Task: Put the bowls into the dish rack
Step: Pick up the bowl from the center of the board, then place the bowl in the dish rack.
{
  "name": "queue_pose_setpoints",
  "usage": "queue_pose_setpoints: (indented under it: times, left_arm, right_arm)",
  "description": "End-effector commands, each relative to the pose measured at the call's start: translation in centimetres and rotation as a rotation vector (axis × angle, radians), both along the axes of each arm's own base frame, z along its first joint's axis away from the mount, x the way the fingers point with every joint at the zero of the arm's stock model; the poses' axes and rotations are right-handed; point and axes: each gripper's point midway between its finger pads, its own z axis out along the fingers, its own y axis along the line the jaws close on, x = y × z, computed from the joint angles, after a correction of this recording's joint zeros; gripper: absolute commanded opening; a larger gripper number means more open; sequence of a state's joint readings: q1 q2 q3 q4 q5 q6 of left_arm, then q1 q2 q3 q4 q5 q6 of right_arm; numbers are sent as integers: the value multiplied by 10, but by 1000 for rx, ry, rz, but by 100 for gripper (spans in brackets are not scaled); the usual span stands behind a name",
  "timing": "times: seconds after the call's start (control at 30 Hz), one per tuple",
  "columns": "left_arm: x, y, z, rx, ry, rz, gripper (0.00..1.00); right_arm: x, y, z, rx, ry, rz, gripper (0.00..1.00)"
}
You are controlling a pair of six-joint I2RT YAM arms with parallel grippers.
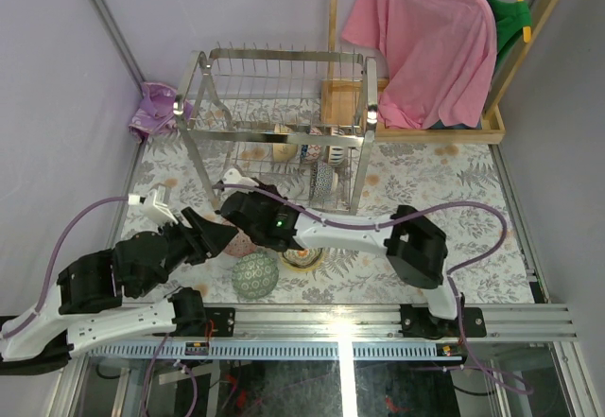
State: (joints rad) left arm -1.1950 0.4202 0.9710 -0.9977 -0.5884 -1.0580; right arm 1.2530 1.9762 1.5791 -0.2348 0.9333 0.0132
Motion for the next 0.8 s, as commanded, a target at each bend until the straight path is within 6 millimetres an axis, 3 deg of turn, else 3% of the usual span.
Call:
queue_pose_setpoints:
  times: [0.0, 0.17, 0.3, 0.5, 0.77]
  left_arm:
    - [3, 9, 20, -48, -51, 29, 53]
    - [3, 6, 22, -52, -55, 14, 52]
    - [2, 3, 23, -46, -56, -3, 52]
    - [-1, 3, 23, -57, -56, -14, 51]
    - [-2, 6, 20, -56, -53, -11, 51]
  right_arm:
    - [47, 16, 69, -4, -265, -47, 0]
    - [72, 34, 76, -29, -411, -29, 0]
    - [91, 43, 64, -89, -476, -17, 0]
    - [122, 40, 47, -120, -503, -25, 0]
    - [166, 49, 58, -147, -523, -33, 0]
